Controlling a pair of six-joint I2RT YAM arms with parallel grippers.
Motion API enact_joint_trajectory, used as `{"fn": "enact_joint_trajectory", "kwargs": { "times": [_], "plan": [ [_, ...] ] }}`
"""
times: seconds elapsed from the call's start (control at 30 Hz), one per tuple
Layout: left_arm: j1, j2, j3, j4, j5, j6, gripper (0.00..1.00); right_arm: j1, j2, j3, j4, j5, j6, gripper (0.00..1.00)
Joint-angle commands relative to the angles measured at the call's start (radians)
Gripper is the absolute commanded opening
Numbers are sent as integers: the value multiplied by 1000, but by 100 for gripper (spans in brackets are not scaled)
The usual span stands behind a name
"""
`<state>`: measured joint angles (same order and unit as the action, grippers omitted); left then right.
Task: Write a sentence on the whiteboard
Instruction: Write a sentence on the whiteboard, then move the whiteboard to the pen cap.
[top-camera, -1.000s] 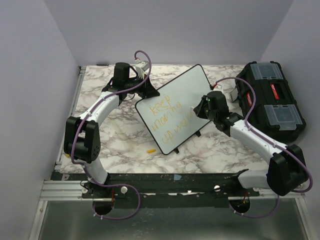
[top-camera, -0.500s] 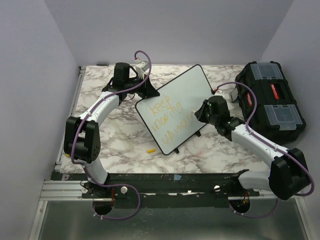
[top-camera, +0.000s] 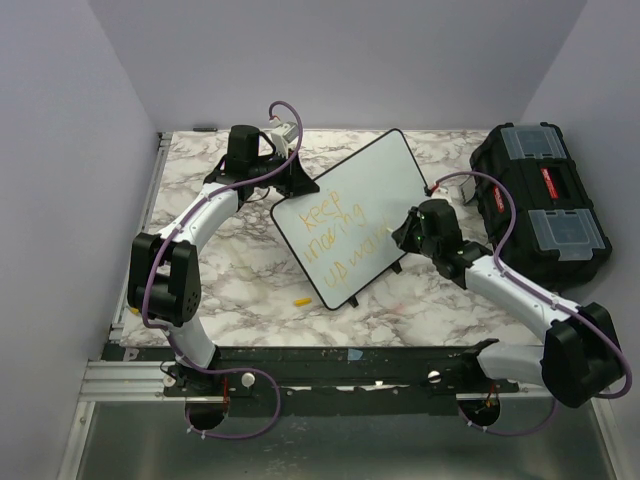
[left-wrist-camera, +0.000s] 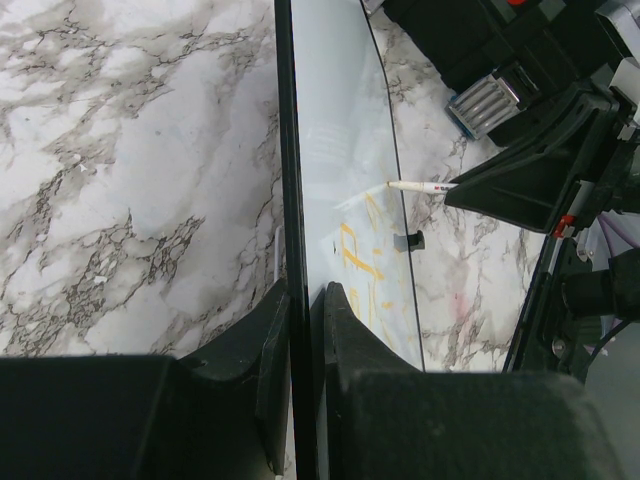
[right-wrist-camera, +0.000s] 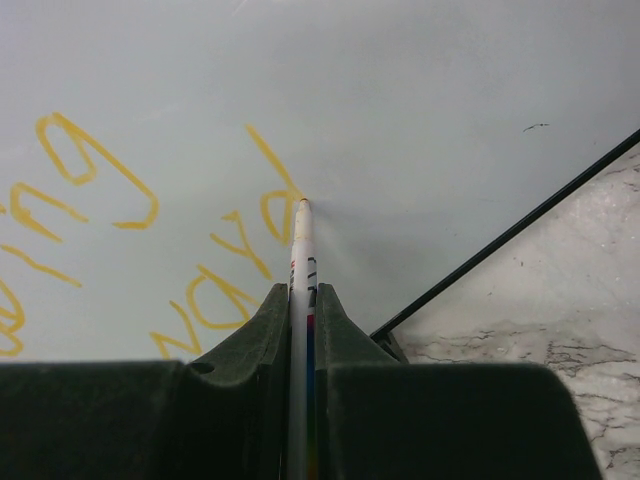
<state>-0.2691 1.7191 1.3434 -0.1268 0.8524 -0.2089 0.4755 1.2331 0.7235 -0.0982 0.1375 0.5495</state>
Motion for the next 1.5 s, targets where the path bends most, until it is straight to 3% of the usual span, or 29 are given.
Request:
{"fn": "enact_joint_trajectory", "kwargs": {
  "times": [0.0,0.27,0.6,0.9,1.47],
  "plan": [
    [-35,15,-20,-45,52,106,0,0,0,-35,-61,5,-1,1],
    [-35,11,-20,-50,46,107,0,0,-34,4,-110,63,-3,1],
    [-38,0,-20,-60,44,109,0,0,-206,72,-172,93,-14,1],
    [-38,21,30,-166,-11,134,0,0,-297,70,-192,68,-10,1],
    [-40,-107,-113,-199,-82,96,0,0,-335,2,-140,14,6,1]
  ]
}}
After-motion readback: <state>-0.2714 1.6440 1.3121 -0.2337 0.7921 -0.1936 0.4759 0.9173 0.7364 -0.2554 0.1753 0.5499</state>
